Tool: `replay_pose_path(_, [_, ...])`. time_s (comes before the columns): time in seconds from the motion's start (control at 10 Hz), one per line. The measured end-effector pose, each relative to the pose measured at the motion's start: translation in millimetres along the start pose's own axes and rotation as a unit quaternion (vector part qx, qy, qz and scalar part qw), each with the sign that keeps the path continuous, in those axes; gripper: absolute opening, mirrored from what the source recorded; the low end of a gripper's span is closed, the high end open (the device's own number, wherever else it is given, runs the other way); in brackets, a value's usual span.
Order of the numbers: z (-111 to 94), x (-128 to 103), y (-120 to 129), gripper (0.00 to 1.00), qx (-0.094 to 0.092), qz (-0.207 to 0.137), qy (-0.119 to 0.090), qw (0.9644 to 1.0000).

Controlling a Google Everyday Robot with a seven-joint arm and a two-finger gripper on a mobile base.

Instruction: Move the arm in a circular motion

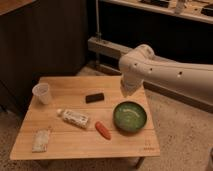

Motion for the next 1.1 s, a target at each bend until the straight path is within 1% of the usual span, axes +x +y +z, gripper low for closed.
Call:
replay_pose_path(0.1, [3.5, 10.7, -9.5, 0.57, -0.001, 0.019, 0.003, 0.9998])
replay_pose_path(0.2, [7.9, 22.7, -14.6, 0.45, 0.000, 0.043, 0.007, 0.9991])
replay_pose_path(0.3, [9.7, 31.4, -14.5, 0.33, 0.001, 0.055, 0.011, 0.9984])
replay_pose_path(0.5, [10.5, 43.3, -14.0, 0.16, 0.001, 0.064, 0.012, 0.9979])
replay_pose_path(0.6, [10.6, 53.4, -12.7, 0.05, 0.001, 0.069, 0.012, 0.9975])
replay_pose_path(0.7, [10.3, 61.7, -6.8, 0.01, -0.001, 0.067, 0.012, 0.9977])
replay_pose_path(0.8, [9.9, 70.4, 0.1, 0.00, -0.006, 0.067, 0.011, 0.9977])
replay_pose_path(0.9, [10.3, 86.0, 3.9, 0.00, -0.013, 0.070, 0.011, 0.9974])
replay_pose_path(1.1, [16.4, 105.8, 8.9, 0.00, -0.024, 0.071, 0.014, 0.9971])
